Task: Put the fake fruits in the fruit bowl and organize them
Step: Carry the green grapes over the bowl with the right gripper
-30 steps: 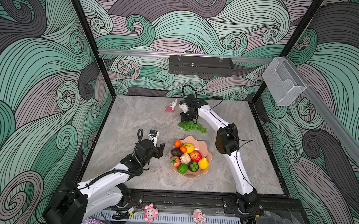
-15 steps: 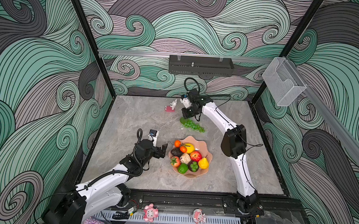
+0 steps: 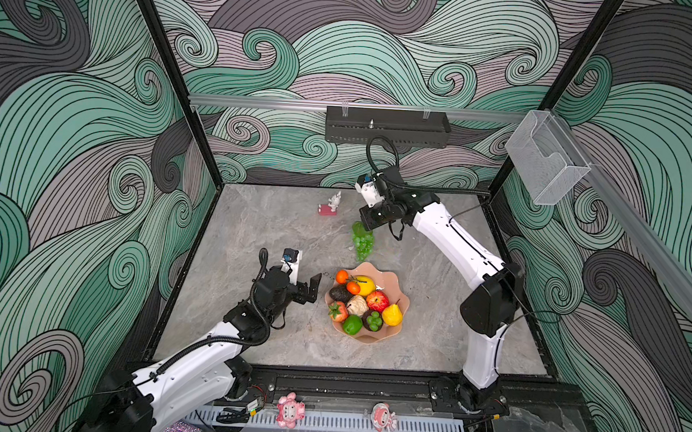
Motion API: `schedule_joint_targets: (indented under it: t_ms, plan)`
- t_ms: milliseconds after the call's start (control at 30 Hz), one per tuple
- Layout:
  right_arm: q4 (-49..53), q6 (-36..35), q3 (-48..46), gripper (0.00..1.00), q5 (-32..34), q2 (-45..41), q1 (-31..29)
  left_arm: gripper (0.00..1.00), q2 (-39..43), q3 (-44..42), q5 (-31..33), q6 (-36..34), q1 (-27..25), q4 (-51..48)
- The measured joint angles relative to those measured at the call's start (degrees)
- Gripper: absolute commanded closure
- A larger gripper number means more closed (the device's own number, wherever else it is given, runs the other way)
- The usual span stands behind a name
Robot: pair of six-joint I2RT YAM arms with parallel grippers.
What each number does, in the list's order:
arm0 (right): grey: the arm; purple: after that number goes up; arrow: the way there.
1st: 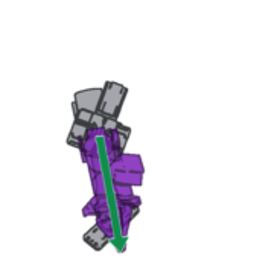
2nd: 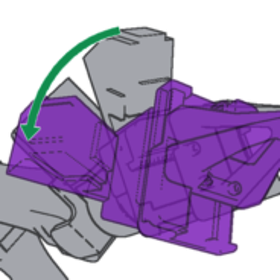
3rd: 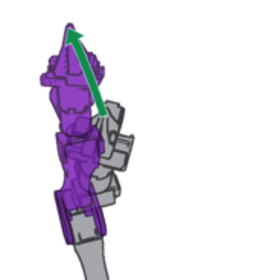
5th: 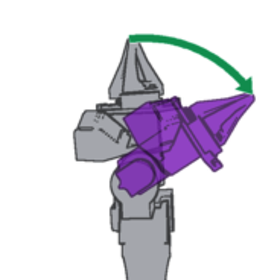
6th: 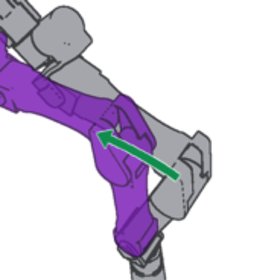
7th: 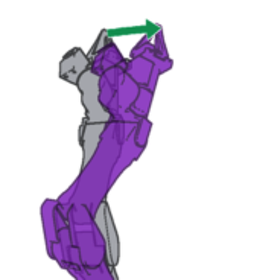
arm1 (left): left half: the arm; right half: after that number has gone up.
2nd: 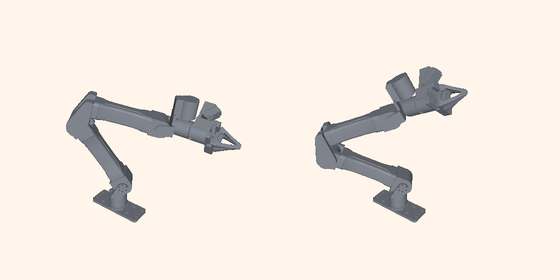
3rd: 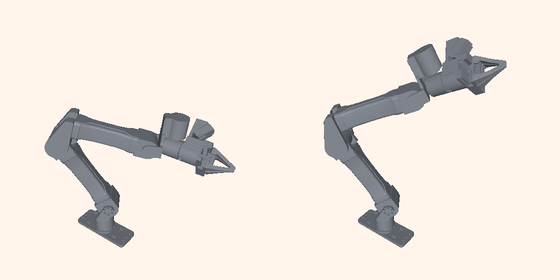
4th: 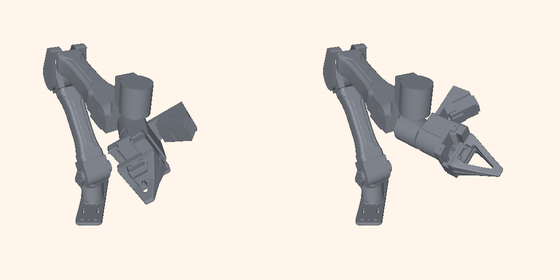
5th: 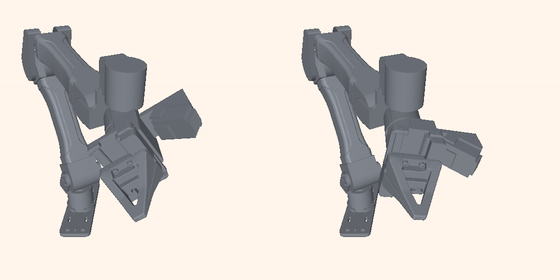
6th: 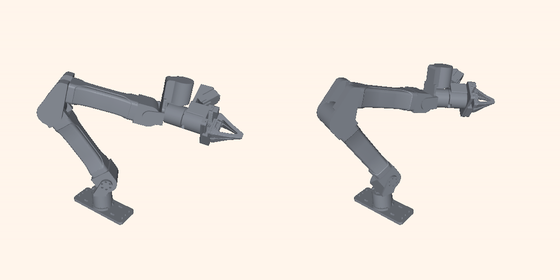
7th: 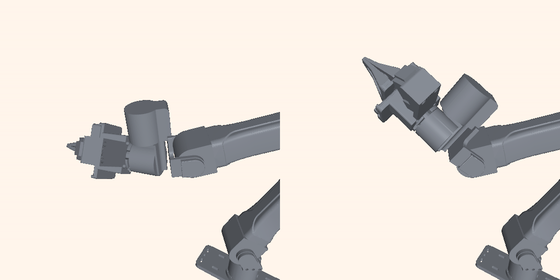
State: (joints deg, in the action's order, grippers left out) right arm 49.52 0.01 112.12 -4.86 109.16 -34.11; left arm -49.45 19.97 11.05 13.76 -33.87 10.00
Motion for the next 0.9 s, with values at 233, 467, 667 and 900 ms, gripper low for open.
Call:
schedule_joint_targets:
  t_ms: [233,467,667,900]
  plan:
    - [-0.46,0.00,-4.48,0.98,1.42,-6.64,-1.77,0.01,0.96,-0.11,0.00,0.15,0.00,-0.33]
    - [-0.57,0.22,-7.89,0.98,2.01,-8.98,-2.95,0.01,1.03,-0.11,-0.02,0.31,0.00,-0.37]
    - [-0.61,0.52,-8.74,0.98,2.16,-9.42,-3.72,0.01,0.81,-0.11,-0.04,0.37,0.00,-0.39]
    - [-0.59,0.72,-8.76,0.97,2.54,-11.43,-6.05,0.01,0.81,-0.11,-0.04,0.37,0.00,-0.39]
